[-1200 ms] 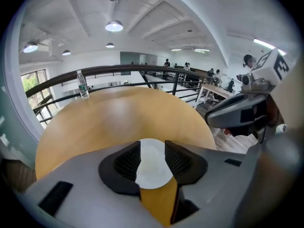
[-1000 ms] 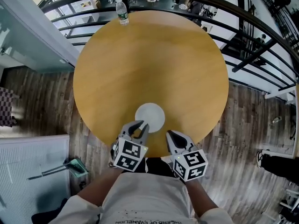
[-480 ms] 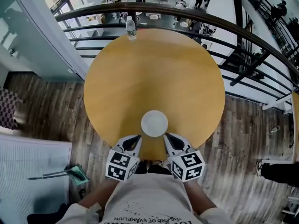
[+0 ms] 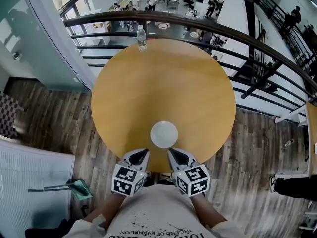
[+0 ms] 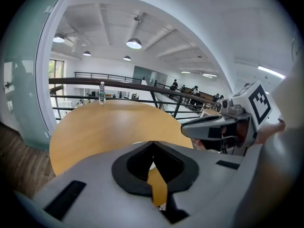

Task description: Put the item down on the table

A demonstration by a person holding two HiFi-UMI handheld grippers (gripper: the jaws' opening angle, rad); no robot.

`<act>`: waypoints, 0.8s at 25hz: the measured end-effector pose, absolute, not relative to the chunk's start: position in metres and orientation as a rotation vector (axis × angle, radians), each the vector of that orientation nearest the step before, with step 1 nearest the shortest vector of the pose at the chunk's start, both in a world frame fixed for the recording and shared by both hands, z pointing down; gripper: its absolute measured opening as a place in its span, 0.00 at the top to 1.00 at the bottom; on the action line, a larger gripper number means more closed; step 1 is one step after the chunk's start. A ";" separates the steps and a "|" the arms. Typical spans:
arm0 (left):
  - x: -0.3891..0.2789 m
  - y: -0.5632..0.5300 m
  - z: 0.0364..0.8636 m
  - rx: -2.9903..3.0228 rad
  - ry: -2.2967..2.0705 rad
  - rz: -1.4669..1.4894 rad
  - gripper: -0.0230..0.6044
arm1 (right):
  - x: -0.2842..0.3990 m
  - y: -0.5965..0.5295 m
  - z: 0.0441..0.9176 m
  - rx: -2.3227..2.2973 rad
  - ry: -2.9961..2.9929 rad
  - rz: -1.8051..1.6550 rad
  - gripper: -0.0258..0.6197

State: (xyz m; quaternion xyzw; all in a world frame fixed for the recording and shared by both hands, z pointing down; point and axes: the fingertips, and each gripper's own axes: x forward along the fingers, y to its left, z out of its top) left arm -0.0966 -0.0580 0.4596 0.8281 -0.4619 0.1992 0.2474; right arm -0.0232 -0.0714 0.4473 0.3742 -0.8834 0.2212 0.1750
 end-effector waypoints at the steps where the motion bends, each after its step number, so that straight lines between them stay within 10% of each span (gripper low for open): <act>1: -0.098 -0.058 0.460 2.259 -1.262 0.546 0.93 | -0.026 -0.069 0.447 1.044 -2.503 0.616 0.92; 20: -0.094 -0.061 0.455 2.314 -1.250 0.599 0.93 | -0.031 -0.057 0.451 1.038 -2.482 0.613 0.92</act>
